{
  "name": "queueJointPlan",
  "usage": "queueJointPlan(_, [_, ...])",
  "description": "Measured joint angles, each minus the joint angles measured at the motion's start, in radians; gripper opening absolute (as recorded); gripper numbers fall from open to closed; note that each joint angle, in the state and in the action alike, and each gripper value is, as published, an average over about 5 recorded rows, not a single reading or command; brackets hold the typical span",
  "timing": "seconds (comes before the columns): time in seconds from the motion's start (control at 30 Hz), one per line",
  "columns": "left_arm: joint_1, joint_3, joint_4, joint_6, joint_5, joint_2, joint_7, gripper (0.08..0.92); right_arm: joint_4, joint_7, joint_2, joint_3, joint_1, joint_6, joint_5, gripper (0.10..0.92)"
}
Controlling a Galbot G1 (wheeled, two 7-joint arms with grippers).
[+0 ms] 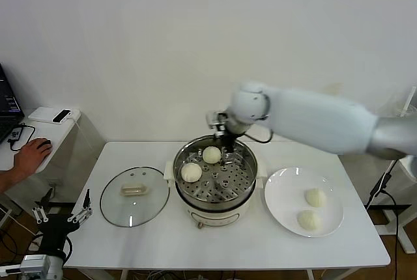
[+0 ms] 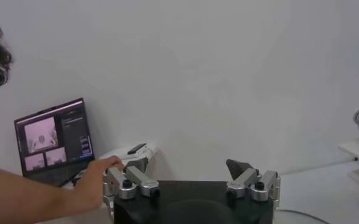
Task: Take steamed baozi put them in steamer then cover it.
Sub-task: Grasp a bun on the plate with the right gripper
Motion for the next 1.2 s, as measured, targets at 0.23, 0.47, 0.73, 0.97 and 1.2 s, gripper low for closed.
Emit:
queueJointPlan(0.23, [0.008, 0.019, -0.012, 0.002, 0.006, -0.009, 0.0, 0.823, 0.094, -0.068, -0.22, 0.009, -0.012, 0.082, -0.106, 0.823])
queueJointPlan(0.47, [0.017, 0.038, -0.03, 0.008, 0.007, -0.014, 0.003, 0.823, 0.164, -0.1, -0.395, 0.064, -0.103, 0.151, -0.211, 0.823])
queueJointPlan(0.73, [0.024, 0.048, -0.034, 0.009, 0.008, -0.015, 0.003, 0.823, 0.199, -0.106, -0.525, 0.214, -0.327, 0.192, -0.314, 0.823])
queueJointPlan(0.97, [0.024, 0.058, -0.035, 0.014, 0.01, -0.018, 0.003, 0.823, 0.203, -0.098, -0.565, 0.366, -0.541, 0.21, -0.376, 0.823])
queueJointPlan(1.2, [0.027, 0.057, -0.038, 0.018, 0.012, -0.022, 0.003, 0.823, 0.181, -0.082, -0.557, 0.494, -0.716, 0.224, -0.43, 0.823])
